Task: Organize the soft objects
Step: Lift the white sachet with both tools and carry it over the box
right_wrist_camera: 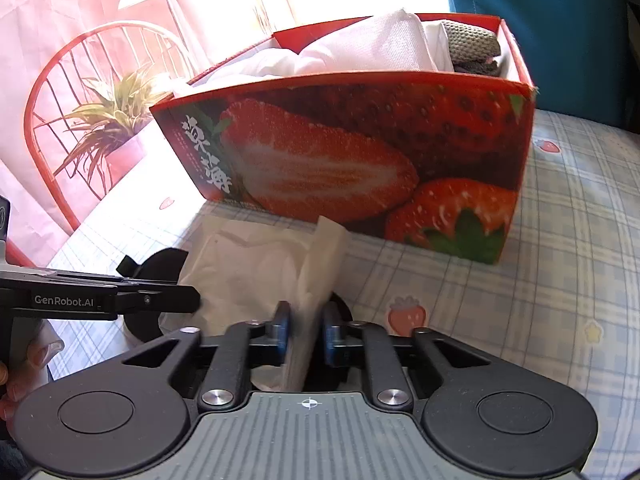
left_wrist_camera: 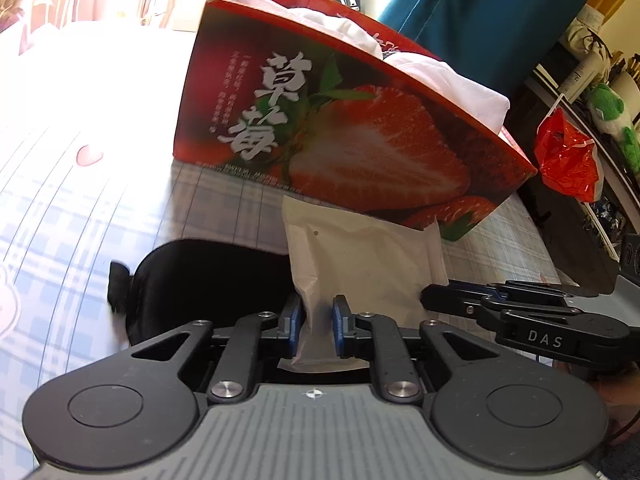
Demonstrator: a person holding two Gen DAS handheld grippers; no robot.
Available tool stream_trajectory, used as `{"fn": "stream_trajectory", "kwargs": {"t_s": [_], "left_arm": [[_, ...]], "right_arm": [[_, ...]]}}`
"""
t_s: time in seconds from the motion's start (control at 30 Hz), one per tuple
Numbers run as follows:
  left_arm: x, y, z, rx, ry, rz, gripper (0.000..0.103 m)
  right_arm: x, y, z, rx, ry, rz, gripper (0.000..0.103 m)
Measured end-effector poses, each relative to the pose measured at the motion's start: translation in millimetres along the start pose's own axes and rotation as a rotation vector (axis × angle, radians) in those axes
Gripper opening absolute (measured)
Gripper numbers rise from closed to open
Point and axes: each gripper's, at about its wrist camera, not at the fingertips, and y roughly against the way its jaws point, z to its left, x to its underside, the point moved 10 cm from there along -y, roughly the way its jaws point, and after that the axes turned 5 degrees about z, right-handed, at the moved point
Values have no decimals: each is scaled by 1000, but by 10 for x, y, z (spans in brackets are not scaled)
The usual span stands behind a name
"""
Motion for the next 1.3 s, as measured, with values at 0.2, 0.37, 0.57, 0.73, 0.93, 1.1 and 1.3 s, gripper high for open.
{"fn": "stream_trajectory", "kwargs": {"t_s": [0.2,0.37,0.57,0.73,0.93,1.1,1.3], "left_arm": [[5,106,-30,1,-12,-21,16],[-67,230,-55,2,-15,-55,16],[-191,381,-116,8,-20,-99,16],[-386,562,-193,17,-41,-150,16],[-719,790,-354,23,-91,-218,17],[-1041,863,-460,25,-116,-257,17],[-1481,801,-503,28,-121,-289,17]], "right_arm": [[-22,88,48,-1,3,-22,13],[-113,198,122,-1,22,-58,13],[-250,329,199,1,43,-101,13],[-419,488,266,1,69,-152,13],[-717,750,347,6,113,-237,13],[-1059,897,372,28,149,-295,13],[-1507,891,262,52,156,-340,13]]}}
